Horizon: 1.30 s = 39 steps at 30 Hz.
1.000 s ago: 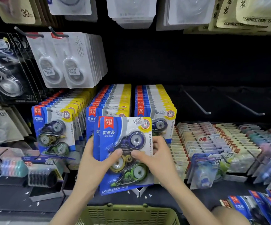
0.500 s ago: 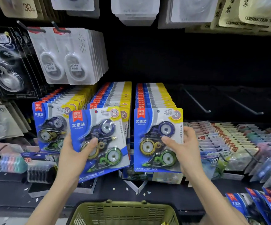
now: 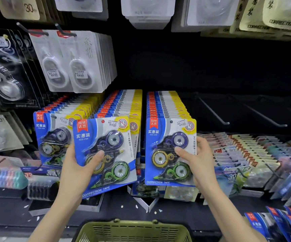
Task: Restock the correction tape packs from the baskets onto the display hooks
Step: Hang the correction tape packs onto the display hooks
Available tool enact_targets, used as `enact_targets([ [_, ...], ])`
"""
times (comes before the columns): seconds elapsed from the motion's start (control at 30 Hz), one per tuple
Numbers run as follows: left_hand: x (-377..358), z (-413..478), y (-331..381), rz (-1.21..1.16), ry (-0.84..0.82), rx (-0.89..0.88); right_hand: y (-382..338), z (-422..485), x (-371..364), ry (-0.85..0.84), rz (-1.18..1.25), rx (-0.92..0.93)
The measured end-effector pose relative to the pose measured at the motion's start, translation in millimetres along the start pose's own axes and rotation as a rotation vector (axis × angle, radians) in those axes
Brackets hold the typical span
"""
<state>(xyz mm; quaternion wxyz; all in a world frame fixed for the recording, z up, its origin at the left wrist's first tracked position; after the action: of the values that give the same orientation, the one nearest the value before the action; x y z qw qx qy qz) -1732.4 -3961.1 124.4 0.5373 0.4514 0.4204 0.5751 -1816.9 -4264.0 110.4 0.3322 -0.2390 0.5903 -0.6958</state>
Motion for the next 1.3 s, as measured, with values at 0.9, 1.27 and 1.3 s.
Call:
enact_targets([
  [0.9, -46, -34, -14, -0.006, -0.273, 0.005, -2, -38, -35, -0.38, -0.057, 0.022],
  [1.27, -55, -13, -1, 0.679, -0.124, -0.622, -27, -24, 0, -0.099, 0.043, 0.241],
  [1.3, -52, -6, -1, 0.756, -0.05, -0.719, -29, -19, 2, -0.093, 0.019, 0.253],
])
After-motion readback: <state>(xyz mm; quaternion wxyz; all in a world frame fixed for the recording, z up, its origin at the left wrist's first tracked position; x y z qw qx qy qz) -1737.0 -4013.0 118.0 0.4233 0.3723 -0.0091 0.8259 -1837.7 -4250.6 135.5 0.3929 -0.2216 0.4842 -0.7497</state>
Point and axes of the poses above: each hand's wrist, its own z-axis towards the middle knuckle, its own x-axis out of the back of the hand, y = z × x, the point moved 5 cm from there along z, towards the middle knuckle, and after that the axes turned 1 degree about z, right-handed, at the moved point
